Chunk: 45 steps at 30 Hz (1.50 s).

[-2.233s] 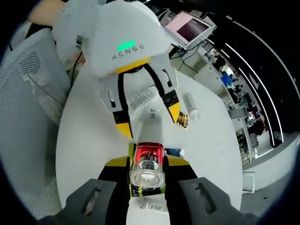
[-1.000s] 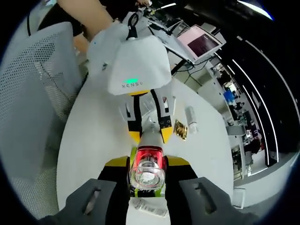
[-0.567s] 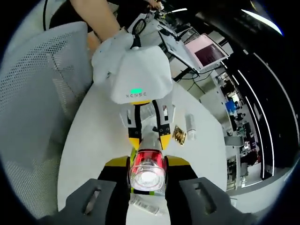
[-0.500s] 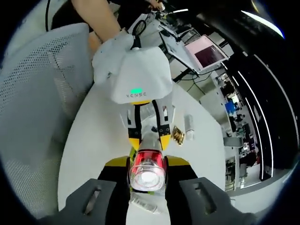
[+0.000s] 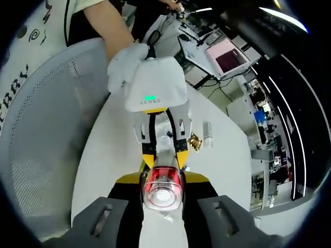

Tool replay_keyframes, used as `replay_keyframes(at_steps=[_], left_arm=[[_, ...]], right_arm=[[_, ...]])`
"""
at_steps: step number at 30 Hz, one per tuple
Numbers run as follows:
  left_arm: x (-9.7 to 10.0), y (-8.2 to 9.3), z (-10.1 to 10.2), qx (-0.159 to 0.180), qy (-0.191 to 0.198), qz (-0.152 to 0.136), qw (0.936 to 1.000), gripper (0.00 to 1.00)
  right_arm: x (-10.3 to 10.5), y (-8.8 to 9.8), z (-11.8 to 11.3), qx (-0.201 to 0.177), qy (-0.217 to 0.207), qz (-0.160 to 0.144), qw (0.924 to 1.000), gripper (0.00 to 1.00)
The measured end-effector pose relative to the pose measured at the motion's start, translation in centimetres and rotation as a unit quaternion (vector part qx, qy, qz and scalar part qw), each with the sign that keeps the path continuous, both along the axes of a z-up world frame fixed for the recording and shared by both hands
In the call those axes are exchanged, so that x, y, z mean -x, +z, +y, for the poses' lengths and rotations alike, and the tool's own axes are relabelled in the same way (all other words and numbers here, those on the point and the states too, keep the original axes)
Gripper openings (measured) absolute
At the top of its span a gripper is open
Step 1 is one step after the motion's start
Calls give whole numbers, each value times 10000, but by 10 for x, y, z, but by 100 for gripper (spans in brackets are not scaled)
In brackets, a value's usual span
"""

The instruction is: Arrange the skincare products in the storage area until every visible bottle or jar stands upright without overlapping.

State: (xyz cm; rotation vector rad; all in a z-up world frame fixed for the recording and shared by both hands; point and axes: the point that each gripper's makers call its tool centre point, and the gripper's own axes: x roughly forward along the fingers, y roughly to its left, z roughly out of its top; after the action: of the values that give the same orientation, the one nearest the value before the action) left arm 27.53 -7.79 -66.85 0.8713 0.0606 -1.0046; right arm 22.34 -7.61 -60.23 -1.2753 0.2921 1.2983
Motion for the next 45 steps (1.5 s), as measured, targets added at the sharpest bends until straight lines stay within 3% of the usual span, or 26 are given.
replay_keyframes(at_steps=[8,18,29,37,45], left_arm=[[-2,8,-26,479,23,363,9982,27],[0,12,-57,872,-79,798,9930,27],[-2,17,-92,1317,-228,1128,9846,27],[3,11,-110,1484,-343,1450,9776,27],[5,-8,-117,1551,-283,1812,9707,27]], right_arm=[[-5,13,-16,363,28,452,9983,27],[-12,15,-39,873,-85,893,9921,27],[-13,25,-62,1323,-210,1169,9841,27],[-16,19,-78,1643,-326,1533,9739,27],[-16,0,-78,1953,-340,1807,9633,27]])
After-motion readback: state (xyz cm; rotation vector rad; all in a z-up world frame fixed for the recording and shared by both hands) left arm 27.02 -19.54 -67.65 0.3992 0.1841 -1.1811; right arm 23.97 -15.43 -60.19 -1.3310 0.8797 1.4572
